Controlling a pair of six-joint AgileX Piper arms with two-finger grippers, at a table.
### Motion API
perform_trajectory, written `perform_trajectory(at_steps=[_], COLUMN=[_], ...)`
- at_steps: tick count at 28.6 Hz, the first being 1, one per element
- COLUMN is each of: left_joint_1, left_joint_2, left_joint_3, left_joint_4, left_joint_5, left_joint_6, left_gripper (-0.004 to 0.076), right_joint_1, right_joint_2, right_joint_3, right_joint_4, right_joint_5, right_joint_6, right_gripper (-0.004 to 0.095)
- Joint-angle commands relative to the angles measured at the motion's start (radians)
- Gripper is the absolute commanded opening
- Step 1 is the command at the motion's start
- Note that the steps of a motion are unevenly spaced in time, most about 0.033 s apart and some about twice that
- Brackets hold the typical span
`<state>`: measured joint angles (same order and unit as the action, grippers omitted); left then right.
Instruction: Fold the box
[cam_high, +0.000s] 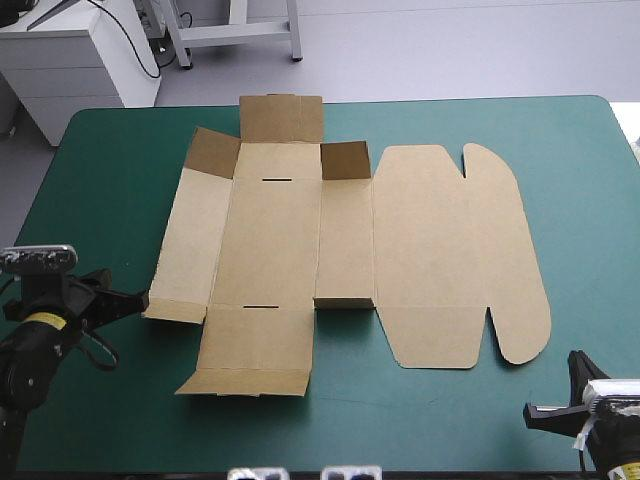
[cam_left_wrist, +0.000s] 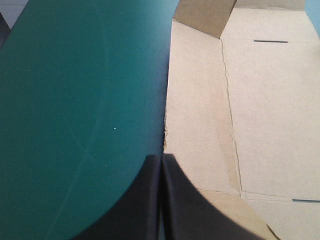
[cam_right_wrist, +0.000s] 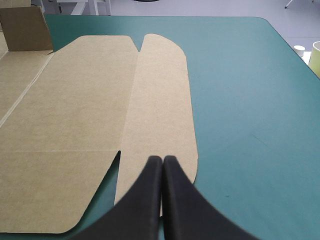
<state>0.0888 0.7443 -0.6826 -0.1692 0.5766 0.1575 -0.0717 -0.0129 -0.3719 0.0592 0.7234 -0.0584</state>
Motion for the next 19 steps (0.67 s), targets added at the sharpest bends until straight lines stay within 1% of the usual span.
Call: perform_trajectory(at_steps=[1, 4, 6, 8, 10, 12, 17, 19], left_joint_1=[-0.001, -0.001, -0.001, -0.001, -0.001, -0.001, -0.001, 0.01], left_joint_2=[0.115, 0.249, 0.309, 0.363, 0.416, 0.476, 0.615, 0.665], left_joint_3=[-0.086, -0.153, -0.191, -0.234, -0.286, -0.36, -0.505, -0.552], left_joint_4=[-0.004, -0.006, -0.011, -0.021, -0.038, -0.083, -0.184, -0.229], left_joint_5=[-0.071, -0.07, -0.068, -0.041, 0.01, 0.092, 0.239, 0.319], left_joint_6=[0.002, 0.004, 0.004, 0.019, 0.051, 0.113, 0.22, 0.265], left_gripper=[-0.0008, -0.0008, -0.0008, -0.0008, -0.0008, -0.0008, -0.0008, -0.0008], right_joint_1=[-0.004, -0.004, -0.004, -0.004, -0.004, -0.004, -0.004, -0.004], right_joint_2=[-0.023, -0.023, -0.023, -0.023, -0.023, -0.023, -0.023, -0.023], right_joint_3=[-0.032, -0.032, -0.032, -0.032, -0.032, -0.032, -0.032, -0.032], right_joint_4=[-0.002, -0.002, -0.002, -0.002, -0.002, -0.002, -0.002, -0.002], right_joint_5=[-0.075, -0.075, -0.075, -0.075, -0.075, -0.075, -0.075, -0.075], right_joint_6=[-0.007, -0.005, -0.005, -0.005, -0.005, -0.005, -0.005, -0.005], right_gripper=[-0.002, -0.002, -0.002, -0.002, -0.002, -0.002, -0.002, -0.002])
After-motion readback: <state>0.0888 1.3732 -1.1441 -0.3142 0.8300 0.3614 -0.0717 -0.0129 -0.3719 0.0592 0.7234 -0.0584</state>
